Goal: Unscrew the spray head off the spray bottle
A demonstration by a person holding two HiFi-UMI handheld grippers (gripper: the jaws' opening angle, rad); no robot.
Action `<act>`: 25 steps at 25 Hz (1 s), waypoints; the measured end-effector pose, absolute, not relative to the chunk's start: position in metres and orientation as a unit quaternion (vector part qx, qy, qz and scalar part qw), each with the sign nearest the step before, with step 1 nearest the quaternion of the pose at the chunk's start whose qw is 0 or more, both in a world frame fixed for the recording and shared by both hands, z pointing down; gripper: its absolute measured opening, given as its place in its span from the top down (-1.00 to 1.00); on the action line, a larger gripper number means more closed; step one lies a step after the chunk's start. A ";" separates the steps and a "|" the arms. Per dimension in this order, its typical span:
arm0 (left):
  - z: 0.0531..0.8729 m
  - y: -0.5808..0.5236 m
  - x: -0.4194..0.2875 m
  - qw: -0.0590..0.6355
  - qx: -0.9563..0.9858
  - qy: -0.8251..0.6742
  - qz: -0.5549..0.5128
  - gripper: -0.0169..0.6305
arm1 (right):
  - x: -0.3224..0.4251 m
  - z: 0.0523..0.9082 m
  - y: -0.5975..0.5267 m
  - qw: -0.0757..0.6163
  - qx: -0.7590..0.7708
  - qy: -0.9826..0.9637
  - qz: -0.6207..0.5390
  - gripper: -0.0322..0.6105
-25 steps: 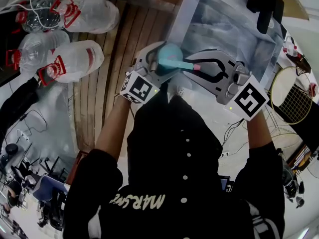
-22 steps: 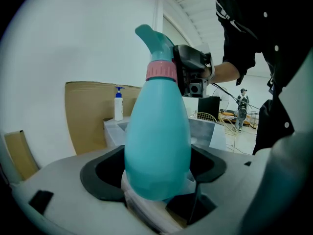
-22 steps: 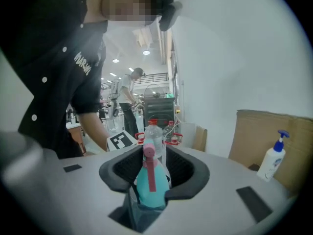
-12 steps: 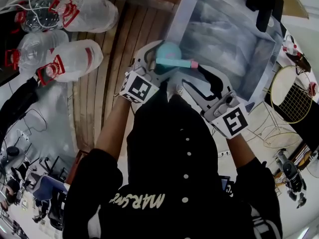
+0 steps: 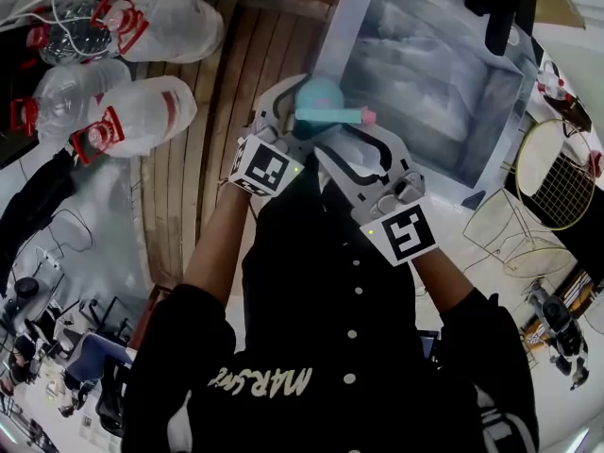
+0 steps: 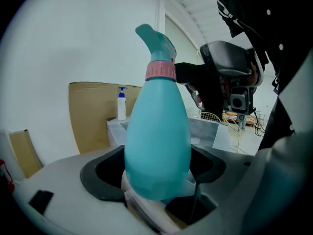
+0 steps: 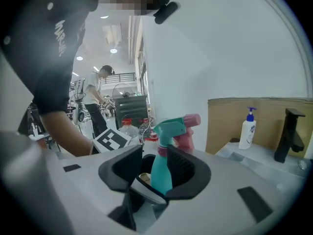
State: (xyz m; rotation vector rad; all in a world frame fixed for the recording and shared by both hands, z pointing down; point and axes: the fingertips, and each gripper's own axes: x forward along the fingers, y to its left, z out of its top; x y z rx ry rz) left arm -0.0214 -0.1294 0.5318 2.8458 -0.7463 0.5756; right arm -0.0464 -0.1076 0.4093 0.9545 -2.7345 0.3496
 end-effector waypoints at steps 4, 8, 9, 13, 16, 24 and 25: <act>0.532 -0.129 -0.020 0.073 0.946 -0.249 0.193 -0.27 | -0.045 0.408 -0.111 0.104 0.334 -0.928 0.130 0.33; 0.533 -0.130 -0.021 0.075 0.945 -0.252 0.195 -0.27 | -0.047 0.407 -0.113 0.100 0.332 -0.929 0.130 0.31; 0.533 -0.130 -0.021 0.075 0.945 -0.252 0.195 -0.27 | -0.047 0.408 -0.113 0.102 0.330 -0.930 0.128 0.30; 0.533 -0.132 -0.021 0.075 0.944 -0.254 0.198 -0.27 | -0.046 0.411 -0.115 0.119 0.321 -0.933 0.114 0.28; 0.533 -0.132 -0.019 0.075 0.943 -0.254 0.199 -0.27 | -0.046 0.410 -0.118 0.120 0.319 -0.934 0.106 0.25; 0.534 -0.132 -0.018 0.074 0.943 -0.254 0.202 -0.27 | -0.055 0.418 -0.114 0.151 0.277 -0.945 0.086 0.09; 0.533 -0.132 -0.018 0.073 0.943 -0.254 0.203 -0.27 | -0.057 0.418 -0.115 0.150 0.276 -0.946 0.084 0.09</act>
